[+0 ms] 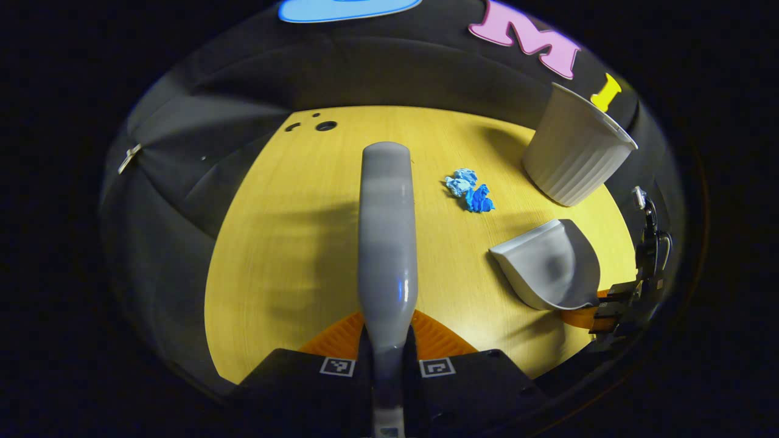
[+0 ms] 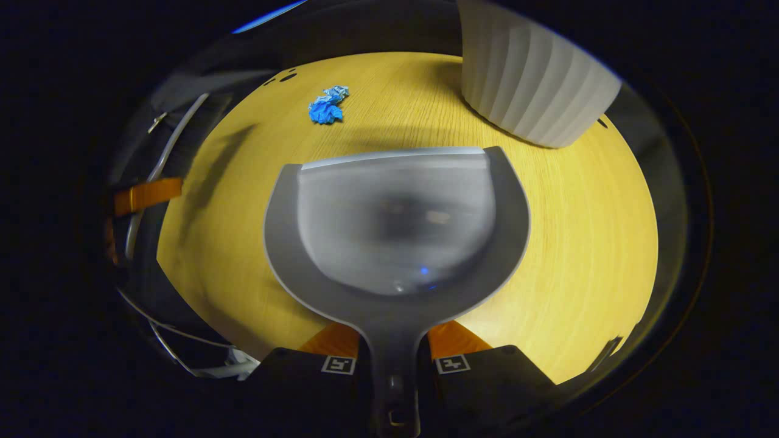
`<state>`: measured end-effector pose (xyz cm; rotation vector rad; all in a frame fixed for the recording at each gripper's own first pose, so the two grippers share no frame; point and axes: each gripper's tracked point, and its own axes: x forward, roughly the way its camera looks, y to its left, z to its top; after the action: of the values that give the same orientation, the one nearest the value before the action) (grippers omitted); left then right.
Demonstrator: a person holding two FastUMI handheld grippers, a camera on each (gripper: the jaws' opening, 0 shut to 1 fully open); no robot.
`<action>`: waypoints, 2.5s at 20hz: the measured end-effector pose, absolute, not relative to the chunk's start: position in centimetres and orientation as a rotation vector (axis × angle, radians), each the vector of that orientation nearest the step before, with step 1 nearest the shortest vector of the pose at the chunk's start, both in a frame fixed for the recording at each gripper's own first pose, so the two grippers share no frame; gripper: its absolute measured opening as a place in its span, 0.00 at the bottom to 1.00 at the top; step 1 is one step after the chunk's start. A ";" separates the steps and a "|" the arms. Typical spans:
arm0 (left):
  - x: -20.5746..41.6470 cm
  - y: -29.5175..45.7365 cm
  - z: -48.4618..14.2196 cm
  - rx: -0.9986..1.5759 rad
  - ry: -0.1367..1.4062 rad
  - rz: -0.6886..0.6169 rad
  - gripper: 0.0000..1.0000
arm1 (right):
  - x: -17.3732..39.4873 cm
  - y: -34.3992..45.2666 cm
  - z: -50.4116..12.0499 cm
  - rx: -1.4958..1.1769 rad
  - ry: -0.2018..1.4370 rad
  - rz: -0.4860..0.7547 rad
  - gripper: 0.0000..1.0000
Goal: Pick up the small broom and dustpan from the desktop, sweep the trash into the dustpan with the broom, and then empty the trash into the garbage bin.
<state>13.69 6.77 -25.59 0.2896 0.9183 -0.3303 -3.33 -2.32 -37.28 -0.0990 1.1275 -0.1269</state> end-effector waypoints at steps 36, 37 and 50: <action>26.2 -1.9 -34.0 0.890 1.124 -0.849 0.25 | -2.4 -8.5 -34.1 -0.316 1.173 0.105 0.33; 26.3 -2.0 -34.2 0.905 1.130 -0.881 0.25 | -2.4 -8.3 -34.4 -0.310 1.172 0.100 0.32; 26.8 0.6 -29.4 0.709 1.172 -0.818 0.25 | -4.0 -8.1 -34.5 -0.254 1.134 0.055 0.32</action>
<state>26.76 0.58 -29.38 0.7089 1.1725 -0.8176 -3.98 -8.11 -34.47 -0.2543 1.1341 0.0546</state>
